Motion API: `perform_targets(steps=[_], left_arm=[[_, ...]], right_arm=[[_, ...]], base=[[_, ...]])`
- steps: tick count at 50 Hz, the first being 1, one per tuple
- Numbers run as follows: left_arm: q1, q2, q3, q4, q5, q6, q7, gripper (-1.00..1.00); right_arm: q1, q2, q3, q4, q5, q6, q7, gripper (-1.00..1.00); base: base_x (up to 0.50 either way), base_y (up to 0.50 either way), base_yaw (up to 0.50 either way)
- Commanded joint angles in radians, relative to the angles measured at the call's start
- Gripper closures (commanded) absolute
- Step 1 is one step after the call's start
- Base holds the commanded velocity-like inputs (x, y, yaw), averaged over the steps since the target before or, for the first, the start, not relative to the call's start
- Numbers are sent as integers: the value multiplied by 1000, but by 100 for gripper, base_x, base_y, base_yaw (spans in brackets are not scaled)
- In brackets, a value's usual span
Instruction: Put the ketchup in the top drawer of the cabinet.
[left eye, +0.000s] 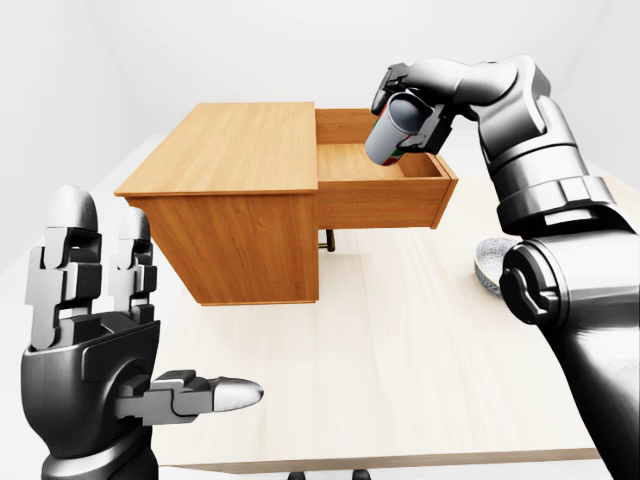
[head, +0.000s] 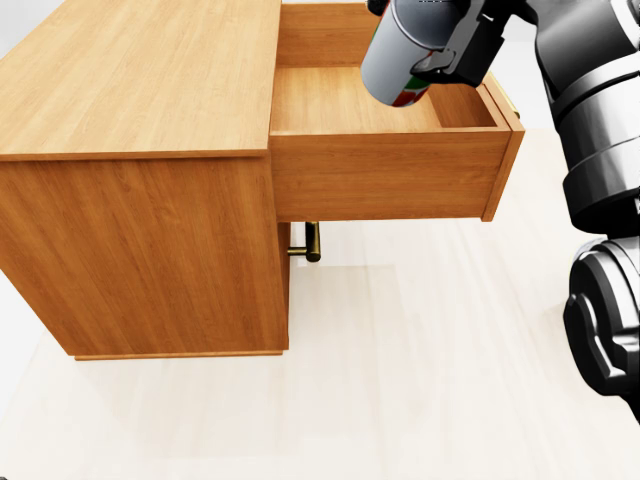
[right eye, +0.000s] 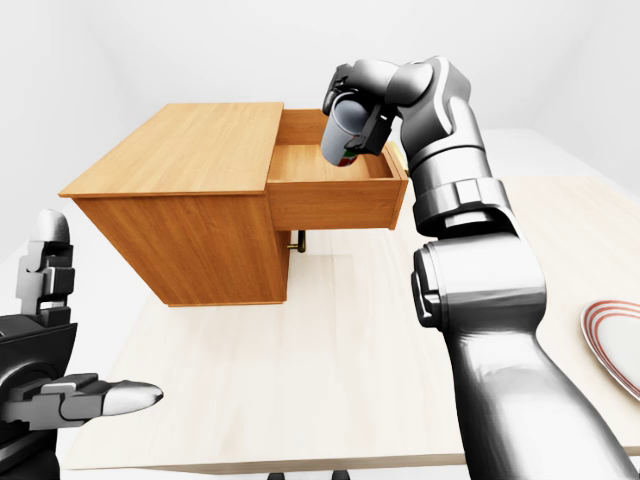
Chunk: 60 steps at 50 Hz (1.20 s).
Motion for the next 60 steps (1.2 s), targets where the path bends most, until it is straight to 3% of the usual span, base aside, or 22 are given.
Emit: perform_targets(steps=[1, 44, 45, 47, 60], left_arm=[[0, 0, 5, -5, -5, 0, -1, -100], [9, -3, -7, -5, 3, 0, -4, -100], [8, -3, -6, -7, 2, 0, -3, -100], [2, -1, 0, -8, -3, 0, -2, -100], [10, 0, -24, 5, 18, 0, 1, -100]], right_arm=[[4, 2, -9, 22, 1, 0, 0, 100], [37, -4, -12, 81, 18, 0, 0, 100], [36, -5, -12, 82, 18, 0, 0, 95], [30, -8, -12, 81, 17, 0, 0, -100], [28, -7, -11, 73, 10, 0, 0, -100]], base=[[0, 0, 0], [0, 0, 0], [0, 0, 0], [0, 0, 0], [0, 0, 0]])
